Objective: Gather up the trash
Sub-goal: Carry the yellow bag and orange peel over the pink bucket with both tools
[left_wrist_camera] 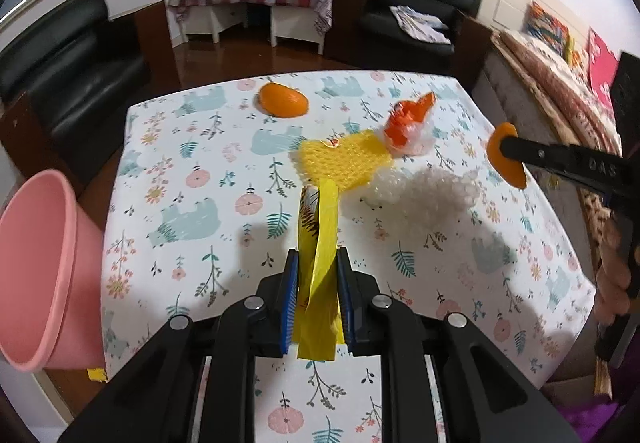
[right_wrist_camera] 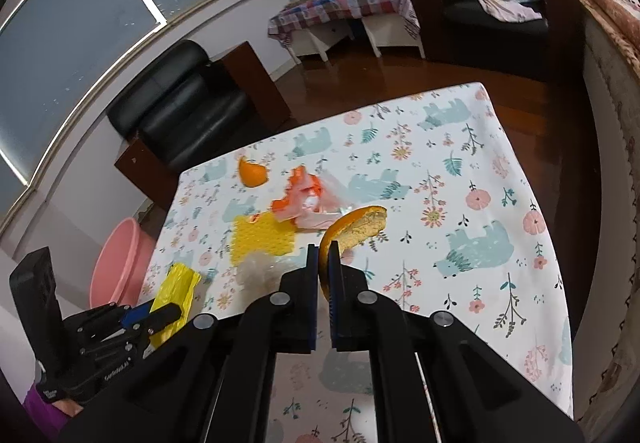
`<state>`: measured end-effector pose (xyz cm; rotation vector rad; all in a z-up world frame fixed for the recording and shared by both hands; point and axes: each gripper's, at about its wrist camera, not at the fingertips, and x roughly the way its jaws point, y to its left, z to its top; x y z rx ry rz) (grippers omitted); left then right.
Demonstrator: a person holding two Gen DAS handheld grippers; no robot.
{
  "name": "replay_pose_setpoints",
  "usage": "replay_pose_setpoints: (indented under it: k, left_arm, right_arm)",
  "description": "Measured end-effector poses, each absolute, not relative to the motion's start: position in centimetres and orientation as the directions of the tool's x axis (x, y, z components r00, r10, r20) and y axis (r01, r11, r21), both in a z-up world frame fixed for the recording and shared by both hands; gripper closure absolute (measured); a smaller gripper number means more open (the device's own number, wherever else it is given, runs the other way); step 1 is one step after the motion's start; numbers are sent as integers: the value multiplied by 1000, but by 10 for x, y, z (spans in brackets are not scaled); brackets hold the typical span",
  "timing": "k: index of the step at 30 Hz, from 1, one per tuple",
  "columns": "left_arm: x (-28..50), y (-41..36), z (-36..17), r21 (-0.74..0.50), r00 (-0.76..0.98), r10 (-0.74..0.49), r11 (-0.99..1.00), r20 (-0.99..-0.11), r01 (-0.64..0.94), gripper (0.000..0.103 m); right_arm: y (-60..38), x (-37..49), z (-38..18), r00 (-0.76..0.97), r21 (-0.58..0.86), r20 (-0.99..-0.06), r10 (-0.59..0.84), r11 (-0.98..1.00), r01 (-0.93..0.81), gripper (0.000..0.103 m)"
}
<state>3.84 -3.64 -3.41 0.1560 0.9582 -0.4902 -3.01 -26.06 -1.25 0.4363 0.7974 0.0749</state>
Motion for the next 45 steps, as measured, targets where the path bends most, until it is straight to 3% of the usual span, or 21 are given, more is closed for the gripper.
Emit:
replay_pose_setpoints:
  k: [22,45]
  left_arm:
    - [-13,26,22,-112,626,-318,932,-712,346,86]
    - [3,79,15,-212,646,-316,948,-694,236,86]
  right_arm:
    - [-191,-75,35,755,355,-605,254,934,-29,98]
    - [-128,-49,45,742,313,-584,328,935,-167,98]
